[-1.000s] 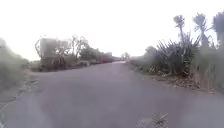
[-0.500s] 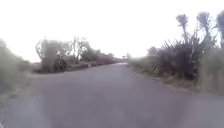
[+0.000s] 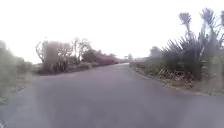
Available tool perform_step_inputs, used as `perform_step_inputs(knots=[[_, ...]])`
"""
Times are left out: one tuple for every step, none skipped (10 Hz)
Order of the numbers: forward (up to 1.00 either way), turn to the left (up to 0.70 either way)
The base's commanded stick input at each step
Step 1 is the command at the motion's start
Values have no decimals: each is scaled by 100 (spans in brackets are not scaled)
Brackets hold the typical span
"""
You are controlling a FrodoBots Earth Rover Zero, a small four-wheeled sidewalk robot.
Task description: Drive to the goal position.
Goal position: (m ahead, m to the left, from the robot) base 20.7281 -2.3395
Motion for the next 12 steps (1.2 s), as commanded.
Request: perform_step_inputs(knots=[[70,0],[70,0],[70,0],[70,0],[70,0],[70,0],[70,0],[70,0],[70,0],[70,0],[70,0],[70,0]])
